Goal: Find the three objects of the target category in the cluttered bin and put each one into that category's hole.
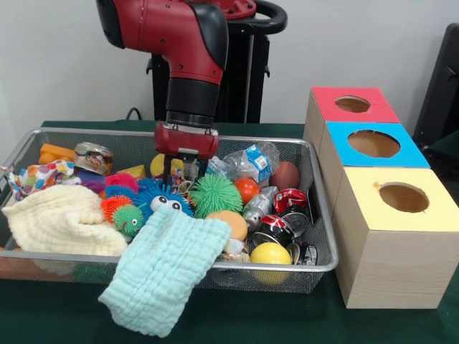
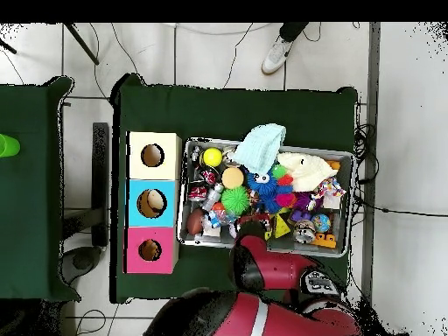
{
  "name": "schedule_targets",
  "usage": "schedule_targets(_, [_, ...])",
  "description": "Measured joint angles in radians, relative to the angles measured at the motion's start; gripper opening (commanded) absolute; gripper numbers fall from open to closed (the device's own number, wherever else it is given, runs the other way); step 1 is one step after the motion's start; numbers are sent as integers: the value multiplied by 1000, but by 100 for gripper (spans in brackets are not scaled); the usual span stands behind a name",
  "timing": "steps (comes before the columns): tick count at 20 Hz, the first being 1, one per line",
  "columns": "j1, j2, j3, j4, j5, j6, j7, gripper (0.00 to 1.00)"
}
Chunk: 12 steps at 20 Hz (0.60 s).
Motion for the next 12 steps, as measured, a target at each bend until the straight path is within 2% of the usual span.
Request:
schedule_targets(5, [4,31,0,-33,38,-9,0,100])
schedule_targets(12, [-6,68,2,-91,37,-9,0,100])
